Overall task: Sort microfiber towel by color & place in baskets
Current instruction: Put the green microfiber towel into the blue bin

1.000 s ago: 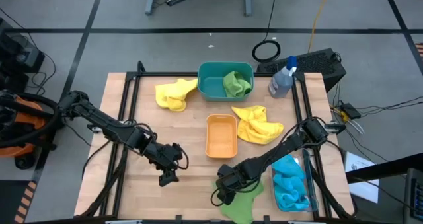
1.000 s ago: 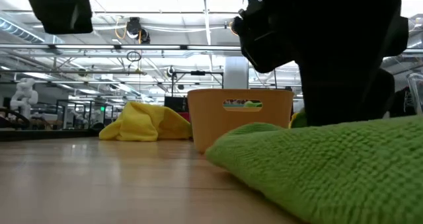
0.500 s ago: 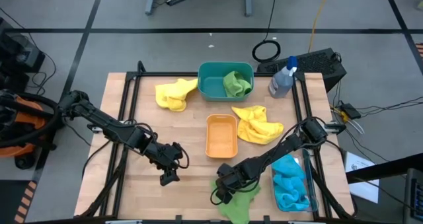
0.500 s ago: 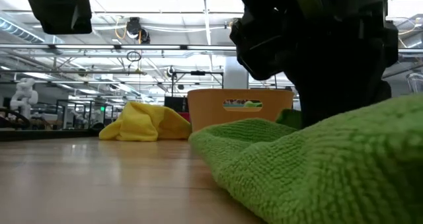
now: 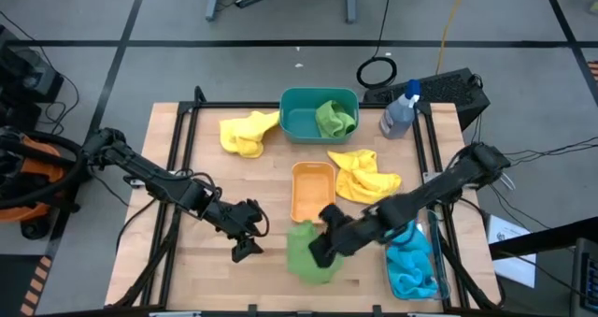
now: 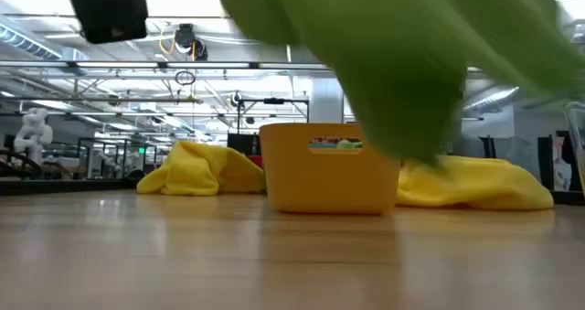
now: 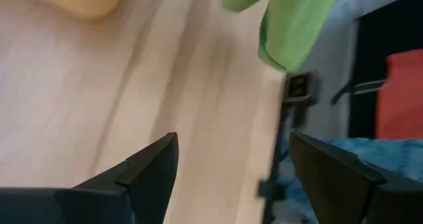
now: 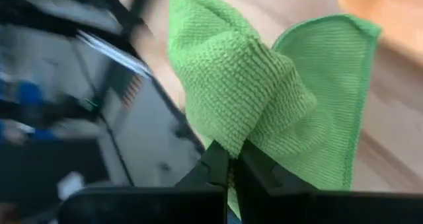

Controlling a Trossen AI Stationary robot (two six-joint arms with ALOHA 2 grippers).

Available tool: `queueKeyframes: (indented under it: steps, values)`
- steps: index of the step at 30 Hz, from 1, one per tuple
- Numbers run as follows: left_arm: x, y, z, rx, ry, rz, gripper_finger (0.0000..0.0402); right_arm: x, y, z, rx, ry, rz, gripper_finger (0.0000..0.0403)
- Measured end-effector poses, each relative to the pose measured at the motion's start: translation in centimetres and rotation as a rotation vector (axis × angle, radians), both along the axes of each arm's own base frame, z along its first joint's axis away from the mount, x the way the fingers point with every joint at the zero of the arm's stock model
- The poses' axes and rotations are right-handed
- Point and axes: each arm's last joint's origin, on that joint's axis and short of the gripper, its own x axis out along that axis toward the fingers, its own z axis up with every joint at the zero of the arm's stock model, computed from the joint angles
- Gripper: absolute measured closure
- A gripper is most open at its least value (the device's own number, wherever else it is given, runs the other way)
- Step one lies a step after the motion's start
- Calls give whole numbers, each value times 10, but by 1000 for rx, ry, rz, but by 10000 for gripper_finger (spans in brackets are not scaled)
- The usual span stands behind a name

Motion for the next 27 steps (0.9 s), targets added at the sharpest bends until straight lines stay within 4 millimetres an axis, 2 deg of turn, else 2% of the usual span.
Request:
queueKeyframes:
  steps: [3, 8, 11, 16, 22, 27]
  values:
    - [7, -3, 8, -53, -102, 1, 109, -9, -8, 27, -42, -127, -45, 401]
    - [20, -9, 33, -176, -377, 27, 109, -20, -23, 65, -163, -353, -143, 402]
    - [26, -9, 48, -222, -533, 71, 109, -23, -34, 82, -215, -445, -214, 402]
    - [29, -1, 66, -275, -694, 143, 109, -30, -55, 109, -263, -587, -319, 403]
    - [19, 15, 94, -299, -865, 162, 109, -44, -82, 135, -318, -673, -372, 403]
    - [-2, 45, 131, -60, -1123, 273, 109, -55, -108, 150, -377, -703, -421, 403]
